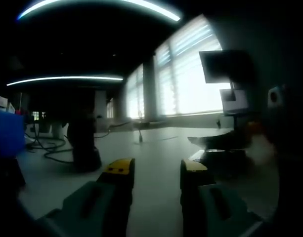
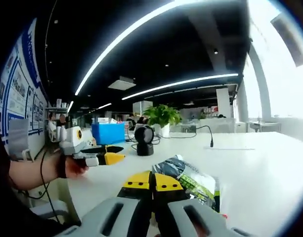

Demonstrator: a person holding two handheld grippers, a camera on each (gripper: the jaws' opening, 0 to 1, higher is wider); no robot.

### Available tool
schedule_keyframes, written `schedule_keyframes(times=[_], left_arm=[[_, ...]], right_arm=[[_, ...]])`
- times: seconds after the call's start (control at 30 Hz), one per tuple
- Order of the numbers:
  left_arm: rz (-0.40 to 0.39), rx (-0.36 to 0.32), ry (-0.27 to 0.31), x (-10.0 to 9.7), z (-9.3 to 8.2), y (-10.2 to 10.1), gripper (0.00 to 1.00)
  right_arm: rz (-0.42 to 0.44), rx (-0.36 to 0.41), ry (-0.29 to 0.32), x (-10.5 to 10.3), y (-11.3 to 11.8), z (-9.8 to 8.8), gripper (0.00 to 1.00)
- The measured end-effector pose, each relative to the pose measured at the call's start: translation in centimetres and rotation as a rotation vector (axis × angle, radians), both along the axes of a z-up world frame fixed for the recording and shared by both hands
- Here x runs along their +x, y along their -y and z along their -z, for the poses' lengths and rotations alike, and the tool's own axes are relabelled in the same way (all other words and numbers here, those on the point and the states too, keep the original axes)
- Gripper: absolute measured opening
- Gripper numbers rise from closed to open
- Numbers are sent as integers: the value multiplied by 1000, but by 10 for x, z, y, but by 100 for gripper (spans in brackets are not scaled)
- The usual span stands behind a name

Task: Clip sheet goods on table flip sheet goods clip sheet goods scan sheet goods put sheet goods back to table

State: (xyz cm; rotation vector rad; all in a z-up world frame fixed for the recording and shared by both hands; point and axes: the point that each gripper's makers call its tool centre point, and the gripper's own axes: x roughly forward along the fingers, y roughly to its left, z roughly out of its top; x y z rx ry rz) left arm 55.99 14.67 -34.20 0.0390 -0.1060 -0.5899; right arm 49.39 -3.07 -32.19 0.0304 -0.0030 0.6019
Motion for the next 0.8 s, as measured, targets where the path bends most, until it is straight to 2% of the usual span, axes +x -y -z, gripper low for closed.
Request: schedule_keyframes(times=[0.2,0.4,0.57,0.7,0.8], left_arm=[[-1,-1,-1,0,0,0,29],[-3,-2,-2,0,0,-1,29],[-2,1,-3,0,0,0,29],[-2,2,-4,0,1,0,29],[-3,2,-5,0,1,0,29]], right_arm=[[60,5,61,11,22,-21,0],[129,48,70,25,51,-35,0],[185,24,147,35,74,-51,0],[207,52,128,43,91,-54,0],[227,58,136,44,97,-55,0]])
